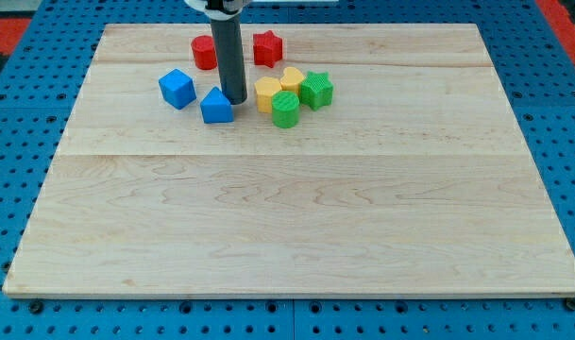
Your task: Slide green circle into the green star
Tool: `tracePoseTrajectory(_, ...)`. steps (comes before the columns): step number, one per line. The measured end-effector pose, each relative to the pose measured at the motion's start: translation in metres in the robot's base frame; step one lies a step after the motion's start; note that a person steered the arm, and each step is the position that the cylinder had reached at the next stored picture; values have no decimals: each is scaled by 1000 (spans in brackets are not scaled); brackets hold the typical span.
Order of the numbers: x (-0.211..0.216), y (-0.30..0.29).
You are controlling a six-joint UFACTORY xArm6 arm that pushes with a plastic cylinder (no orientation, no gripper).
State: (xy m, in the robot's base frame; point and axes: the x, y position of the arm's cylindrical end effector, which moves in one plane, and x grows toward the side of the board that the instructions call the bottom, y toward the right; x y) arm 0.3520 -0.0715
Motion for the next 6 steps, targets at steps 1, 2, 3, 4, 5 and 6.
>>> tracePoseTrajectory(1, 1, 27)
tracePoseTrajectory(2, 19, 32)
tracePoseTrajectory(3, 55, 32)
tracePoseTrajectory(4, 53, 71)
tracePoseTrajectory(5, 31, 99)
tracePoseTrajectory(6, 48, 107)
